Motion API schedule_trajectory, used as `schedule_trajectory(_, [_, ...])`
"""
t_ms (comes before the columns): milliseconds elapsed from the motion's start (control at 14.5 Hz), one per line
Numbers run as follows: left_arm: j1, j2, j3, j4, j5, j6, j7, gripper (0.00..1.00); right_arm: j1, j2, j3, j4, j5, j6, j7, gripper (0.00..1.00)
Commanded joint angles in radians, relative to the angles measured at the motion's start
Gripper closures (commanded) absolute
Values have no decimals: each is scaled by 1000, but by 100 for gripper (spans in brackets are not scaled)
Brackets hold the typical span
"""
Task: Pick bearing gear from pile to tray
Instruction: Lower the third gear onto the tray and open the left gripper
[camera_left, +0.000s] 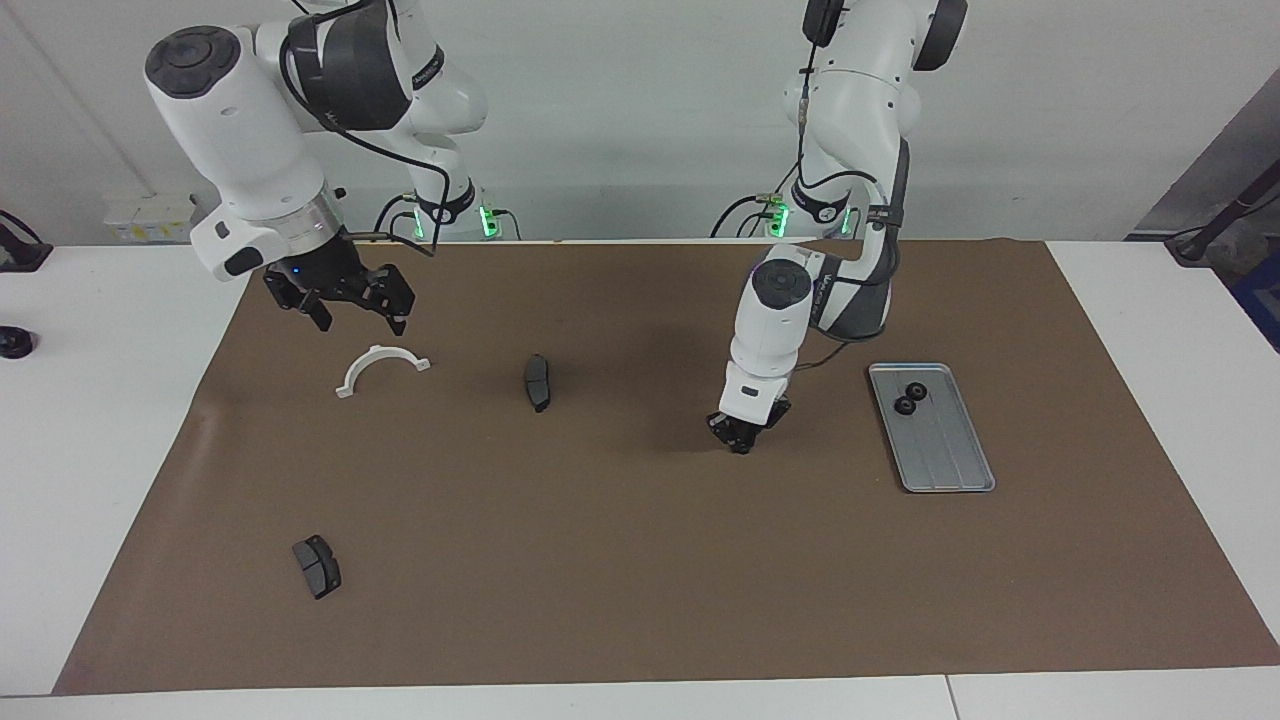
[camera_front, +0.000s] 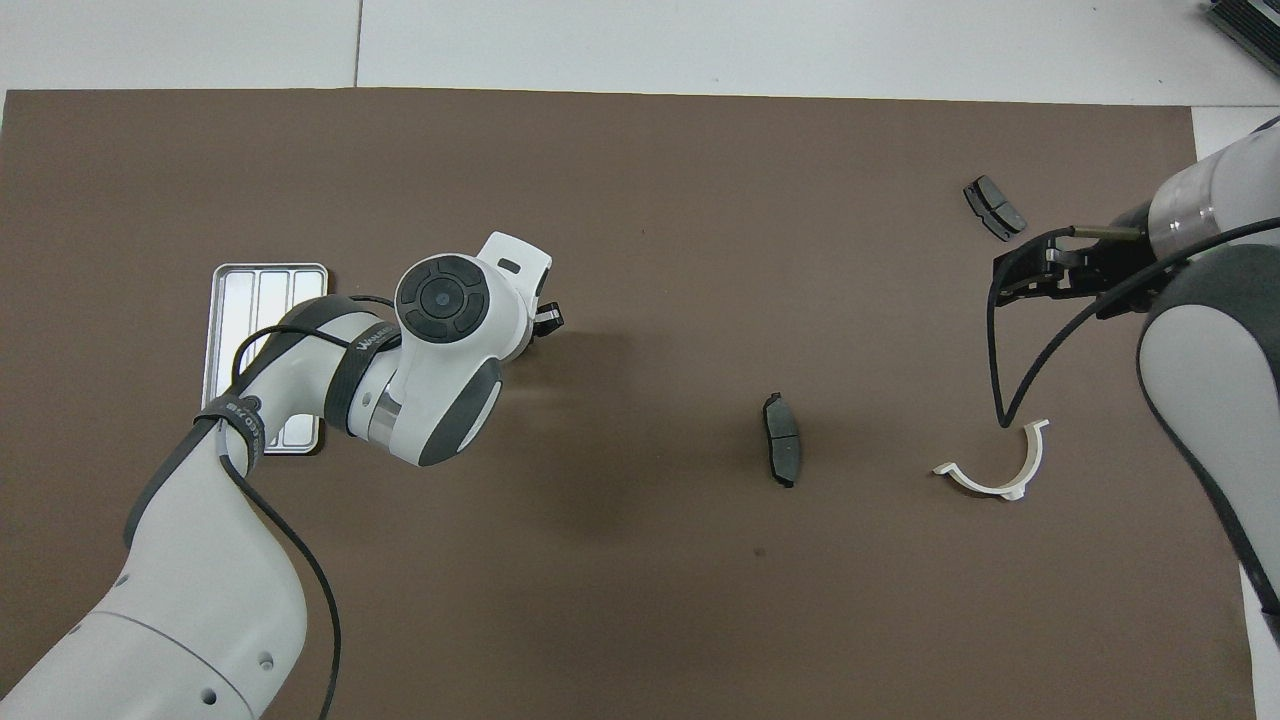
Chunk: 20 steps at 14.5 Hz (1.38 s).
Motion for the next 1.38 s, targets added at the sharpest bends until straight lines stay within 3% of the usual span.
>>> schedule_trajectory(0, [5,-7,10,10,19,0,-9,100,-20,-46,16,-70,8,48,-29,0])
schedule_trajectory(138, [12,-18,13,68,19,-95,-5,100,-11,-49,16,-72,8,50,-28,0])
schedule_trajectory(277, [95,-103,9,58,18,-135,27,100,9,-58,18,-72,8,47,-9,0])
schedule_trajectory(553, [264,-188,7,42,-16,-265,282,100,31,-66,19,-84,9,47,14,0])
schedule_trajectory(761, [405,-214,7,-33,-42,-234,516,100,23,-65,19,-80,9,50,-5,0])
schedule_trajectory(899, [478,-243,9,-129,-57,-148,650,100,26,-63,19,-78,8,50,-3,0])
schedule_trajectory(1107, [516,-276,10,-264,-57,-25,716,100,17,-63,19,-78,9,48,1,0])
schedule_trajectory(1245, [534,-273,10,-278,-57,-9,770,100,17,-63,19,-78,11,50,9,0])
schedule_trajectory(1314, [537,-269,12,-285,-57,-3,785,94,15,-63,19,-78,11,50,9,0])
